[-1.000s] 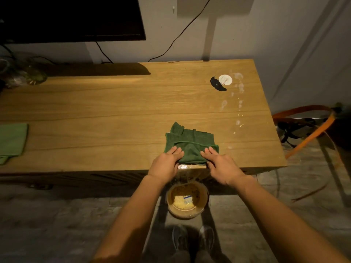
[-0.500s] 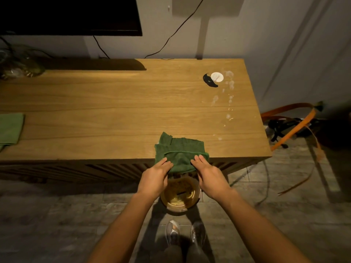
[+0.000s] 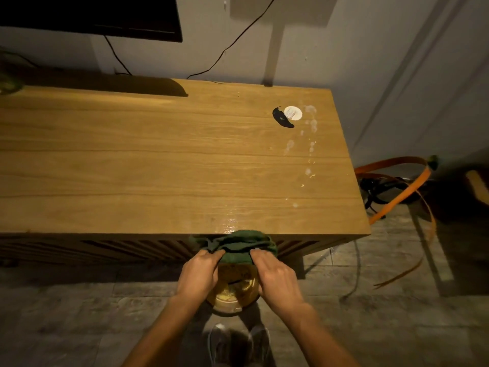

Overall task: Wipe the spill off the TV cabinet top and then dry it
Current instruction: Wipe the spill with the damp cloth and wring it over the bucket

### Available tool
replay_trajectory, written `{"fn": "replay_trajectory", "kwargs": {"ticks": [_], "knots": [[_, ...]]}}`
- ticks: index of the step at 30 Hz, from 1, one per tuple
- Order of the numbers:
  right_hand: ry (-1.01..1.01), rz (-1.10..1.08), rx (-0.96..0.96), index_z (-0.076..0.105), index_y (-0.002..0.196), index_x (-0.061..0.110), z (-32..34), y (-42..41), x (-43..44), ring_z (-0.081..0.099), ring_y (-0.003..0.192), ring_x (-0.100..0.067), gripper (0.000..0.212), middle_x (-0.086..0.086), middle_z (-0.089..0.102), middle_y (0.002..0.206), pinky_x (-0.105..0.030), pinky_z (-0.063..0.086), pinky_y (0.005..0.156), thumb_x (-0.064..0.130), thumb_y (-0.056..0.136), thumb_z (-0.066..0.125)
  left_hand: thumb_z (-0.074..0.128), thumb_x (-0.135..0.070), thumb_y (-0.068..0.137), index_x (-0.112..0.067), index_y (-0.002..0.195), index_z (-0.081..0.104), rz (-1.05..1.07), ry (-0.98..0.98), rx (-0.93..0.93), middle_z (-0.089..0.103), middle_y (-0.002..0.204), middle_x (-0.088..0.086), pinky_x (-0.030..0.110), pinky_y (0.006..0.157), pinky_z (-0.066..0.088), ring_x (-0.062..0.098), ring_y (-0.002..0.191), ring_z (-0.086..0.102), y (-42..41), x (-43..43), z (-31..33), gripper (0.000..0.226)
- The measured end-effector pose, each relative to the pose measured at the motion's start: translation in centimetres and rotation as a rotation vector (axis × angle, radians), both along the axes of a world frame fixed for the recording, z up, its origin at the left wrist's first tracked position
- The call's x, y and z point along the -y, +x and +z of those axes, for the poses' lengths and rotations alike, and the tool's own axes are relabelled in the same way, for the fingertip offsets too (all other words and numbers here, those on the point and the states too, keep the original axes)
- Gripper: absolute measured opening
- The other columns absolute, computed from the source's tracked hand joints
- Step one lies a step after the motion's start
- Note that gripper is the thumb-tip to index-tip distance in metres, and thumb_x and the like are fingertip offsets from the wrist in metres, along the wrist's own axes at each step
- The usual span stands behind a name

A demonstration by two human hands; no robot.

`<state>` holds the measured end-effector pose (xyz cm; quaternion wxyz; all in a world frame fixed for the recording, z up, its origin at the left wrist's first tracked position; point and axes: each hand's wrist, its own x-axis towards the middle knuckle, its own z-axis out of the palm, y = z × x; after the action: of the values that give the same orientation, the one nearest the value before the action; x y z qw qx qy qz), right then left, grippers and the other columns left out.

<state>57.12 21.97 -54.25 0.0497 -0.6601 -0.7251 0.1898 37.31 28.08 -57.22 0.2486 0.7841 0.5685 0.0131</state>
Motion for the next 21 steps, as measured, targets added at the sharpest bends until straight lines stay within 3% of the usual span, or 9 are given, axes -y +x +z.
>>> {"fn": "replay_trajectory", "kwargs": {"ticks": [2,5,11,18,21], "knots": [[-0.134,-0.1,-0.034,0.044,0.142,0.021,-1.7,0.1,-0.2,0.053,0.125,-0.016,0.053,0.002,0.054,0.138,-0.033,0.049,0.098,0.018,0.091,0.059,0.056,-0.018,0.092,-0.029,0.132,0.059,-0.006,-0.032,0.036,0.068,0.118,-0.003,0.031,0.089,0.052,0.016,0.108,0.064,0.0,0.0,-1.1,0.042],[-0.23,-0.208,-0.094,0.049,0.133,0.028,-3.3,-0.1,-1.4,0.062,0.112,-0.021,0.04,0.004,0.06,0.128,-0.039,0.052,0.09,0.019,0.094,0.053,0.054,-0.02,0.092,-0.033,0.125,0.06,-0.039,-0.118,-0.039,0.07,0.113,-0.001,0.036,0.086,0.053,0.02,0.105,0.065,0.0,-0.4,-2.2,0.036],[-0.433,-0.16,-0.023,0.057,0.127,0.03,-4.6,-0.4,-2.2,0.062,0.107,-0.031,0.035,-0.008,0.068,0.113,-0.039,0.051,0.088,0.02,0.094,0.049,0.052,-0.015,0.086,-0.031,0.116,0.063,-0.064,-0.214,-0.217,0.071,0.101,0.009,0.041,0.079,0.051,0.032,0.101,0.064,-0.8,-0.7,-2.0,0.035],[-0.459,-0.162,-0.078,0.057,0.128,0.032,-0.7,0.2,-0.9,0.062,0.108,-0.025,0.034,-0.005,0.067,0.114,-0.039,0.052,0.09,0.026,0.094,0.055,0.051,-0.022,0.09,-0.028,0.116,0.064,-0.123,-0.25,-0.234,0.068,0.109,0.01,0.041,0.084,0.051,0.031,0.105,0.062,-1.1,-0.8,1.9,0.029],[-0.501,-0.084,-0.073,0.059,0.124,0.028,2.3,0.9,-1.2,0.058,0.108,-0.031,0.029,-0.011,0.065,0.114,-0.043,0.051,0.089,0.027,0.096,0.049,0.052,-0.02,0.09,-0.028,0.111,0.068,-0.165,-0.252,-0.181,0.068,0.107,0.008,0.04,0.084,0.051,0.029,0.105,0.061,-0.8,-1.7,5.1,0.028]]}}
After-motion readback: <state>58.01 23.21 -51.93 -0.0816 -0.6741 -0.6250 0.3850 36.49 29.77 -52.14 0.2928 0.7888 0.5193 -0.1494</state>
